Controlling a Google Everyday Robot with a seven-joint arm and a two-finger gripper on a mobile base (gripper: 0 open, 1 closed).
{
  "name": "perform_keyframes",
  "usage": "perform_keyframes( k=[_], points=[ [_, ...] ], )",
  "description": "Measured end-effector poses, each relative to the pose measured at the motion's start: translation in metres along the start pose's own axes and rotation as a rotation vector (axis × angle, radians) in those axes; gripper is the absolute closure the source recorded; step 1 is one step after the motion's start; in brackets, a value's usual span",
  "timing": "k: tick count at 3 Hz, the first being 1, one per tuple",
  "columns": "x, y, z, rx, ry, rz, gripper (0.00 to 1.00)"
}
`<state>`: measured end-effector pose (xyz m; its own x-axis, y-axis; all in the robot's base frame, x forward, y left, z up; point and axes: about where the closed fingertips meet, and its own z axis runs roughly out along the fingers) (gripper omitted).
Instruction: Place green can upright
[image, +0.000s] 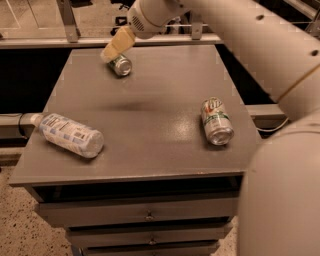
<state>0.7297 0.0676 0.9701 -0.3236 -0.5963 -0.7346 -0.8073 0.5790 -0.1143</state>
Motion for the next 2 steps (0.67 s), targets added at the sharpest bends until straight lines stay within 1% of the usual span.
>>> perform_keyframes(
  k=[1, 2],
  points=[
    [-0.023, 0.003, 0.043, 0.0, -0.004, 0.052, 0.0],
    [-0.027, -0.007, 0.085, 0.025, 0.056, 0.088, 0.0]
  ],
)
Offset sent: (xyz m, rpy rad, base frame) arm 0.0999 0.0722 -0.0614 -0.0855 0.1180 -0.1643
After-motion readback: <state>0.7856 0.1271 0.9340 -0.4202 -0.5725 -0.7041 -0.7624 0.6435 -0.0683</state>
